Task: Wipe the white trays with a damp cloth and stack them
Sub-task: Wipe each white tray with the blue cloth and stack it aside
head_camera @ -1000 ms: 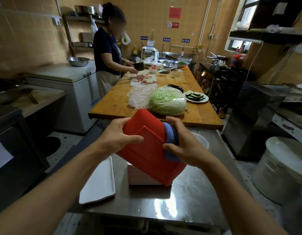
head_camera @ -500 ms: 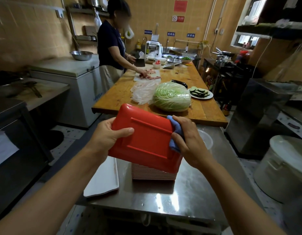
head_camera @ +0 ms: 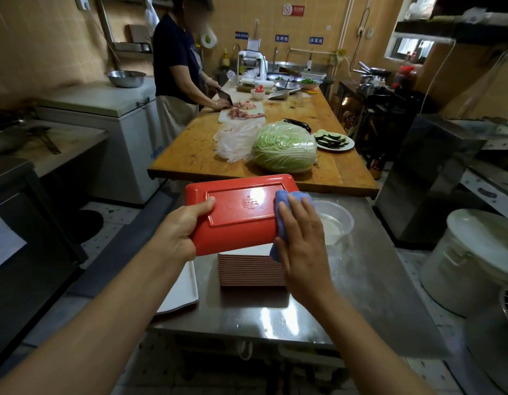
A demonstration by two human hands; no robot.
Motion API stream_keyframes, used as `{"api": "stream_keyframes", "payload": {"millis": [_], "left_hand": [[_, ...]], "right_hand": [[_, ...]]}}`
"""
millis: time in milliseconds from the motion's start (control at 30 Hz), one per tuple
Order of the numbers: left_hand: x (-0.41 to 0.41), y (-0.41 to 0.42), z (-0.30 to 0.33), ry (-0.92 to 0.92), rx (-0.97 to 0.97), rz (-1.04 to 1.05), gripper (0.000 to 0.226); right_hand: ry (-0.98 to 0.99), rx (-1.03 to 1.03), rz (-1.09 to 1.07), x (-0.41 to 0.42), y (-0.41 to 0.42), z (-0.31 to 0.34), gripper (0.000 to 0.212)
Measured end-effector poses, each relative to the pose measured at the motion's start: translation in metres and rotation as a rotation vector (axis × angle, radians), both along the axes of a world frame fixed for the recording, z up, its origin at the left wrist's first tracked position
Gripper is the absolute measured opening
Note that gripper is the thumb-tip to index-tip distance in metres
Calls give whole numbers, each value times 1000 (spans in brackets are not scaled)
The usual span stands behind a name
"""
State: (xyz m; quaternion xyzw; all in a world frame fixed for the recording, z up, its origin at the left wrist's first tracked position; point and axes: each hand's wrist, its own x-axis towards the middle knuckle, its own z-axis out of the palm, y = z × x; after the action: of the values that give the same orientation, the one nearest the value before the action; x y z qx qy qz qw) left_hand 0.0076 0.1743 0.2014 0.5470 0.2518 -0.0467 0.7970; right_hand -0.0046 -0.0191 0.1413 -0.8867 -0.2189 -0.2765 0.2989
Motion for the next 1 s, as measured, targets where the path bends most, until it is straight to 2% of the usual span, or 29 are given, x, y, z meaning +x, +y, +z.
{"api": "stream_keyframes", "payload": {"millis": [167, 267, 367, 533, 700, 800, 867, 933, 1000], "left_hand": [[-3, -15, 0, 17, -128, 8, 38], [-5, -12, -1, 41, -208, 10, 47], [-7, -1, -4, 47, -207, 45, 50], [-15, 12, -5, -91, -144, 87, 32], [-20, 30, -9, -61, -78, 85, 12], [-20, 50, -14, -44, -69, 102, 16], [-20, 63, -17, -27, -79, 114, 23], [-21, 72, -22, -15, -70, 132, 19], [-22, 79, -26, -10, -54, 148, 19]], "right_hand": [[-114, -114, 84, -16, 52, -4, 57], [-123, -160, 91, -24, 79, -4, 54], [-124, -242, 123, -23, 86, 0, 54], [7, -307, 148, -4, 75, 19, 56], [109, -339, 74, 28, 69, 33, 59], [107, -249, 45, 33, 56, 27, 53], [176, -67, 64, 32, 49, 19, 45], [269, 115, 82, 27, 47, 10, 41], [297, 203, 62, 23, 49, -1, 34]]}}
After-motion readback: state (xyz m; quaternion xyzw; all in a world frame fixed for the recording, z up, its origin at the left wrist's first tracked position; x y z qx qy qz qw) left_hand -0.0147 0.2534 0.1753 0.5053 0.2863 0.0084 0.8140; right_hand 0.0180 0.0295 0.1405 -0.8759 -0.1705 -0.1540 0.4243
